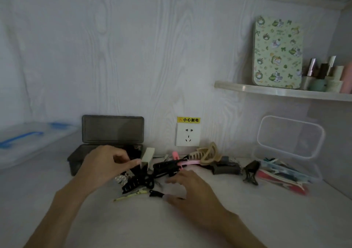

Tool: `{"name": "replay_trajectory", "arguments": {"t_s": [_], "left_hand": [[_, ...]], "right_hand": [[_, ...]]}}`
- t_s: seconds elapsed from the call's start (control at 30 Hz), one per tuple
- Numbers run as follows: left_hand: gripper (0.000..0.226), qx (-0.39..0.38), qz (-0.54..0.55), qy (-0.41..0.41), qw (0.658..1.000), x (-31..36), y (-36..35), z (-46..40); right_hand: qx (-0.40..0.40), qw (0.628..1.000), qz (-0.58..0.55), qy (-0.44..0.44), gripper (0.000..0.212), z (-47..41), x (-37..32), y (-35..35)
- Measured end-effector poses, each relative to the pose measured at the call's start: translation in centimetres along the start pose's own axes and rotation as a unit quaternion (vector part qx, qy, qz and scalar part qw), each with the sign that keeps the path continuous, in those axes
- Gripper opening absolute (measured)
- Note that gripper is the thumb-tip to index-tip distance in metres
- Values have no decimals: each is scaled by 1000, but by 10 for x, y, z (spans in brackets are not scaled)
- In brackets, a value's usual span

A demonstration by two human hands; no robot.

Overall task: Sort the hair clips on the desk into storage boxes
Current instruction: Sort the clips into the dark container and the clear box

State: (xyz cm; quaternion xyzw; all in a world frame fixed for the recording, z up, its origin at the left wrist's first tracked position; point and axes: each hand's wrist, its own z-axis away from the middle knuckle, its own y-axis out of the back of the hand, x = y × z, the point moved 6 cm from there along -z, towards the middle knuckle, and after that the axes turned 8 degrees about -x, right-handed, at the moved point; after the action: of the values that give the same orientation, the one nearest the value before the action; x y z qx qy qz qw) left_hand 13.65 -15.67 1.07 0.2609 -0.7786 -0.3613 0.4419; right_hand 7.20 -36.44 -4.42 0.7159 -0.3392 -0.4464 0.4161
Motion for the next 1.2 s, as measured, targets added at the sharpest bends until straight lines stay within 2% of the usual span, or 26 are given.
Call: {"name": "replay_trajectory", "arguments": {"t_s": [0.1,0.17,0.2,0.27,0.37,0.53,0.67,0.8,0.9,1.13,1.2], "left_hand": [[24,-123,37,-8,992,-1,-15,8],[17,-194,-9,-20,981,-3,-26,14],[20,-204,-54,-24,977,-5,-30,15],[29,-181,-136,-25,974,-9,-28,16],[35,-179,-147,-12,973,-14,-24,17],[21,-172,-143,-56,973,-4,-32,18],[16,-177,-132,-96,971,10,-41,19],[29,-157,-149,-108,970,19,-52,19],[29,-165,-151,-113,968,26,-59,19],[10,-156,-36,-148,976,71,-66,9],[13,-176,-1,-136,975,89,-73,2]], "right_hand": [[-31,999,29,-4,66,-20,-3,-18],[-55,996,69,5,72,-29,-2,-27],[-61,995,74,11,68,-31,-2,-28],[-49,998,38,16,51,-34,-1,-30],[-10,1000,16,14,34,-33,2,-25],[-20,1000,-18,-1,19,-24,18,-14],[-32,996,-79,-20,25,-13,32,-5],[-64,997,-25,-30,28,1,43,5],[-65,997,-2,-32,25,16,46,13],[-44,996,25,-75,22,59,72,44],[-23,996,32,-82,18,72,82,57]]}}
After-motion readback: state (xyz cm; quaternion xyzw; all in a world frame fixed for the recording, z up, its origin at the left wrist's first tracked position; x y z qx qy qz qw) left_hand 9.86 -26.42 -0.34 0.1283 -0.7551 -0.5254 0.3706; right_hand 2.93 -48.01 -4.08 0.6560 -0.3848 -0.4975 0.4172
